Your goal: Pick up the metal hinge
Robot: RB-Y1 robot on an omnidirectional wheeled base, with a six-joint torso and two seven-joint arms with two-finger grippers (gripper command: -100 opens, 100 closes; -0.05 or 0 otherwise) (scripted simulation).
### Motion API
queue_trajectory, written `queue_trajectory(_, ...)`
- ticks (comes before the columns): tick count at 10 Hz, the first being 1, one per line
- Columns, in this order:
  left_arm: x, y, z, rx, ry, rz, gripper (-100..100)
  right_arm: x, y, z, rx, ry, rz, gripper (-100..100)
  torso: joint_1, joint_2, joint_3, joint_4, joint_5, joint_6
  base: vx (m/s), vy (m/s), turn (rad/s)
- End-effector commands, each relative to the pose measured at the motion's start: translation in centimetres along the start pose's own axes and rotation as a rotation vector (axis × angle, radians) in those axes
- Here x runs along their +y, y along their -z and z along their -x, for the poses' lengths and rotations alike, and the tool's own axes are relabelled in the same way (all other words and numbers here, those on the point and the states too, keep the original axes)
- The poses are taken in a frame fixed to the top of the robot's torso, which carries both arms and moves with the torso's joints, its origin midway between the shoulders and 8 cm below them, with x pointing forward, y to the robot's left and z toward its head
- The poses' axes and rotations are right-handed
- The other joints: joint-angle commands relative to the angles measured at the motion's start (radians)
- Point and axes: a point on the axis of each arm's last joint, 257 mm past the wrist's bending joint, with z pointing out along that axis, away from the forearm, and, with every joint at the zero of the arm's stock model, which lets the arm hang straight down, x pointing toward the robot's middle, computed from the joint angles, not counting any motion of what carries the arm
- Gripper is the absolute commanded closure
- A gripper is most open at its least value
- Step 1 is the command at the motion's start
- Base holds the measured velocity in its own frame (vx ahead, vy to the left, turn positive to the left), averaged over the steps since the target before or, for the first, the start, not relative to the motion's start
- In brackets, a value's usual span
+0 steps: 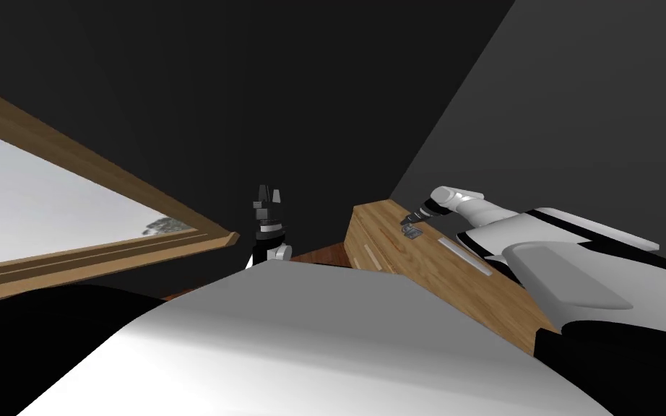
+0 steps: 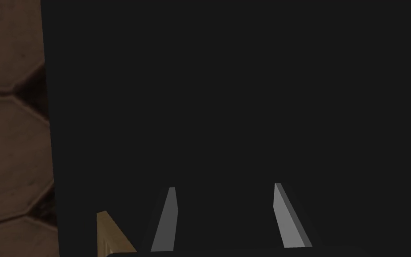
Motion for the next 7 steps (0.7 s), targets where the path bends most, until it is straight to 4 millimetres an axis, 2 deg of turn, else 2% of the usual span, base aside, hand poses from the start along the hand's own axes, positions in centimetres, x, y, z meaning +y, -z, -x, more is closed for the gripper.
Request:
queue_trajectory(1,0.0,0.0,0.0,0.0,0.0,0.0,0,-0.39,-0.32,-0.14,0.002,-0.056,-0.012,-100,0.0,0.0,0.0,0.0,0.0,0.0,-0.171,-0.137,0.317)
queue_trajectory(4,0.0,0.0,0.0,0.0,0.0,0.0,0,-1.09,-0.81,-0.47,0.004,-0.151,-0.035,-100,0.0,0.0,0.0,0.0,0.0,0.0,-0.182,-0.128,0.351)
queue_trajectory(5,0.0,0.0,0.0,0.0,0.0,0.0,0,-0.92,-0.72,-0.38,0.005,-0.128,-0.029,-100,0.0,0.0,0.0,0.0,0.0,0.0,-0.08,-0.053,0.075)
queue_trajectory(6,0.01,0.01,0.01,0.0,0.0,0.0,0,-0.94,-0.74,-0.34,0.003,-0.134,-0.031,100,0.003,-0.005,-0.002,-0.001,0.0,0.002,-0.014,-0.009,-0.015)
queue_trajectory(7,0.0,0.01,0.01,0.0,0.0,0.0,0,-0.95,-0.73,-0.36,0.004,-0.134,-0.031,100,0.005,-0.009,-0.005,-0.002,0.001,0.001,-0.006,-0.005,-0.005)
